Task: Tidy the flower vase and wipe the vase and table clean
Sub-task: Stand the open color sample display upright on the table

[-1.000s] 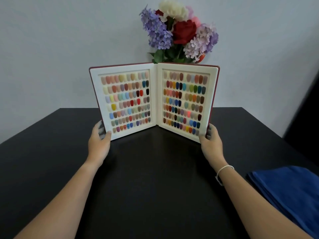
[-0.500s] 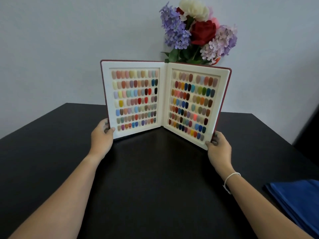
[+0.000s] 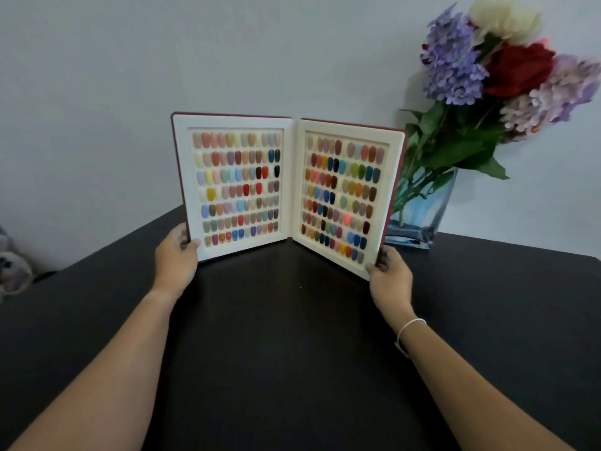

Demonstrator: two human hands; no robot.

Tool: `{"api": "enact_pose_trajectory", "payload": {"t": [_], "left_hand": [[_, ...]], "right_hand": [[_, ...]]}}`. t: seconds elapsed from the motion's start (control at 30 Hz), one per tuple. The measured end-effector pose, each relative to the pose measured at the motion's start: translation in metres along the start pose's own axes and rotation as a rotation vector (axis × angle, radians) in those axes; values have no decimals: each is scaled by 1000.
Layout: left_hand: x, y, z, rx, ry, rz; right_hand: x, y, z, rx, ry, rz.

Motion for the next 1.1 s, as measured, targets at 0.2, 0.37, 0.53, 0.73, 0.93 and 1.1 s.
{"api": "enact_pose_trajectory", "payload": {"t": [0.2, 0.37, 0.53, 0.73, 0.93, 1.1], "left_hand": [[34, -30, 19, 22, -38, -106], [52, -33, 27, 31, -36, -149], [66, -28, 33, 65, -17, -161], [70, -25, 37, 71, -28, -170], [69, -25, 35, 73, -41, -157], [70, -25, 34, 84, -49, -153]], "right_hand": [[23, 74, 9, 10, -43, 76], [48, 118, 12, 12, -73, 113], [70, 140, 11, 49, -83, 125], [93, 147, 5, 63, -72, 77], [108, 148, 4, 4, -79, 51], [115, 149, 3, -5, -77, 46]]}}
Point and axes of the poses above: each hand's wrist, its own x-axis towards the middle knuckle, its own y-axis out of the palm, z = x × y, the point moved 1 cm from there along x, towards the middle knuckle, and after that the axes turned 2 degrees about -z, right-handed, at the moved point
